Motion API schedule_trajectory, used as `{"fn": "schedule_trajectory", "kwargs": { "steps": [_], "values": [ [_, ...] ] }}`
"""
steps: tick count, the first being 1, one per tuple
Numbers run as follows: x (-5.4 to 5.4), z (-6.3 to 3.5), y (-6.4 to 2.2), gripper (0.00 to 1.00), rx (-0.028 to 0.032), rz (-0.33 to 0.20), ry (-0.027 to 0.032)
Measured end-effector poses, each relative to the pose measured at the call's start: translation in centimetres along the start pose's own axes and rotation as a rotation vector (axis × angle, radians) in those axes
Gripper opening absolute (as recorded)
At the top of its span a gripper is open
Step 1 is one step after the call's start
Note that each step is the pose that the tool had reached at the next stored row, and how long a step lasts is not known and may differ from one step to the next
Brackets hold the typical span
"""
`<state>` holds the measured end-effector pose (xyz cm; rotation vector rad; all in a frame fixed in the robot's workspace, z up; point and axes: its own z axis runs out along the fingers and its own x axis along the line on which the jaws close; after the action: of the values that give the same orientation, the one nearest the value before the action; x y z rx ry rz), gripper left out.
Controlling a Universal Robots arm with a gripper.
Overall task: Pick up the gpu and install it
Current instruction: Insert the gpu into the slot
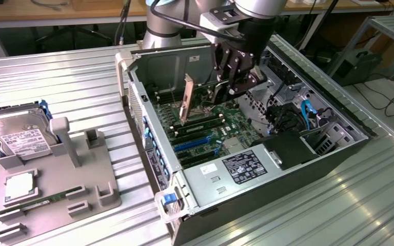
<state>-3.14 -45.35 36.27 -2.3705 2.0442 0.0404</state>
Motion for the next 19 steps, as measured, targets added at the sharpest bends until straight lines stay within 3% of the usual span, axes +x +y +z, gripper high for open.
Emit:
{"fn": "schedule_trajectory", "kwargs": {
  "steps": [19],
  "values": [
    [0.1, 2.08, -0.02, 0.27, 0.0007, 0.000, -0.0046]
  ]
}}
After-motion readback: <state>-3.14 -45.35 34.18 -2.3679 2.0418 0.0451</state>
